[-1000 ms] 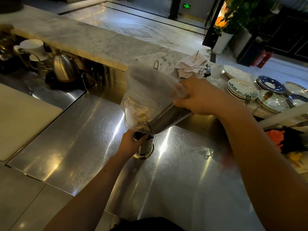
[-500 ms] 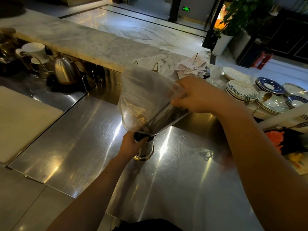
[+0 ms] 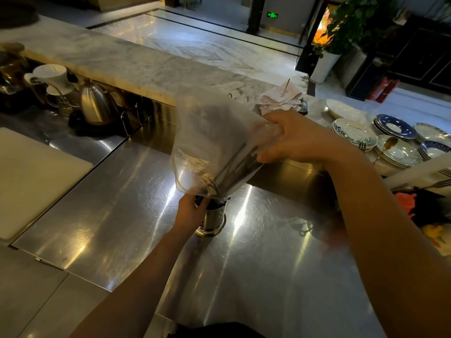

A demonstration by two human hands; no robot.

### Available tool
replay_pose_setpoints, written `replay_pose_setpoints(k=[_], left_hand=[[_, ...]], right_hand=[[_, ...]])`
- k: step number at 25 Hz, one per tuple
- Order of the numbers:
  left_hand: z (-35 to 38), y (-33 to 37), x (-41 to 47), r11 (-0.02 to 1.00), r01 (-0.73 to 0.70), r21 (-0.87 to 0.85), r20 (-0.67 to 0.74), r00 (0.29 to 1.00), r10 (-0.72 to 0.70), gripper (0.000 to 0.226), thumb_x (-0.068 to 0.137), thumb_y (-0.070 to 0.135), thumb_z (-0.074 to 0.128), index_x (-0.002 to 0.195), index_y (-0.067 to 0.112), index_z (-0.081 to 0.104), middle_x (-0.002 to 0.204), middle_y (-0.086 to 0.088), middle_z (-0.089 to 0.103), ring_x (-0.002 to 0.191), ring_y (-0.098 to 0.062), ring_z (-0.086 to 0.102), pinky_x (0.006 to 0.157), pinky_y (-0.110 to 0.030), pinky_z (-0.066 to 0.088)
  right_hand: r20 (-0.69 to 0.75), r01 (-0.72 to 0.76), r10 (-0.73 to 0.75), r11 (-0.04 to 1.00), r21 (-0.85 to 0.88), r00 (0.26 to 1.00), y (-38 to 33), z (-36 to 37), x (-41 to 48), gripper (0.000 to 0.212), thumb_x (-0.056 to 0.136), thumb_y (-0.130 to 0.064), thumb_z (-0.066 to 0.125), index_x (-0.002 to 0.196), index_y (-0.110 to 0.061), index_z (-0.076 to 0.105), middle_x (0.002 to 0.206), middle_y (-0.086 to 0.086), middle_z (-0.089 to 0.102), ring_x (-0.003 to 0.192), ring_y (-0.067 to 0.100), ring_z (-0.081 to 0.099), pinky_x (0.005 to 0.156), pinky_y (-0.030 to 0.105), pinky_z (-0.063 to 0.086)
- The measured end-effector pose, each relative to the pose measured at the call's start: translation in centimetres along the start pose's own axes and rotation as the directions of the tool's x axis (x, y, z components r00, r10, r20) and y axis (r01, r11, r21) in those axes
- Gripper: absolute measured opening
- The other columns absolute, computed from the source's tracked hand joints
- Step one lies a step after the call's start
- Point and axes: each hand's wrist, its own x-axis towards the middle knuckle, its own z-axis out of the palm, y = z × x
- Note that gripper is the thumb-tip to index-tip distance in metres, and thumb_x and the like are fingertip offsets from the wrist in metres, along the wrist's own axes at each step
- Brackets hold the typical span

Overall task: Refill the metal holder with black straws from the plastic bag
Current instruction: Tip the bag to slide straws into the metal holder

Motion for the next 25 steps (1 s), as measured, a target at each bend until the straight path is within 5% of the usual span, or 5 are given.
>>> replay_pose_setpoints(k=[3,8,13,17,25], left_hand=[[0.2,-0.4,0.2,1.0,0.011,-0.007,-0.002,1.0,-0.011,0.029,0.096,0.016,0.057,0.122,0.003,0.059,0.126,-0.015,0.063,0.117,-0.029,0.058,0.087,-0.018,0.037],[-0.1,-0.4,0.0,1.0,-0.003,-0.011,0.037,0.999,0.003,0.042,0.084,0.015,0.073,0.122,0.004,0.06,0.123,-0.012,0.064,0.114,-0.024,0.058,0.088,-0.021,0.037],[-0.3,-0.2,-0.1,0.999,-0.015,-0.044,0.064,0.998,0.018,0.049,0.076,0.014,0.08,0.12,0.005,0.061,0.118,-0.009,0.064,0.108,-0.019,0.056,0.085,-0.012,0.04],[-0.4,-0.4,0.1,0.998,-0.047,-0.039,0.062,0.997,0.049,0.049,0.077,0.017,0.079,0.121,0.006,0.061,0.112,0.004,0.06,0.102,-0.012,0.056,0.076,0.001,0.036],[-0.1,-0.4,0.0,0.993,-0.077,-0.09,0.073,0.994,0.084,0.059,0.069,0.012,0.085,0.122,0.01,0.06,0.108,0.01,0.06,0.098,-0.004,0.057,0.079,0.003,0.038]], right_hand=[[-0.062,0.019,-0.028,0.99,-0.137,0.998,0.4,0.5,-0.1,0.045,0.071,-0.011,0.08,0.111,-0.015,0.062,0.101,0.003,0.062,0.089,0.023,0.062,0.066,0.026,0.051],[-0.179,0.069,-0.116,0.966,-0.248,0.977,0.3,1.1,-0.2,0.046,0.08,-0.014,0.075,0.123,-0.013,0.059,0.103,0.003,0.054,0.091,0.014,0.048,0.061,0.016,0.036],[-0.277,0.086,-0.144,0.973,-0.213,0.95,0.7,1.8,0.3,0.038,0.085,-0.015,0.071,0.121,-0.017,0.061,0.1,-0.001,0.054,0.087,0.014,0.052,0.063,0.009,0.035],[-0.332,0.107,-0.157,0.98,-0.166,0.93,1.3,2.6,0.5,0.034,0.087,-0.021,0.069,0.12,-0.018,0.062,0.107,0.004,0.061,0.091,0.017,0.058,0.081,0.028,0.049],[-0.356,0.119,-0.126,0.992,-0.043,0.926,2.4,3.7,0.8,0.028,0.088,-0.018,0.067,0.116,-0.022,0.064,0.11,0.002,0.066,0.095,0.012,0.058,0.075,0.015,0.045]])
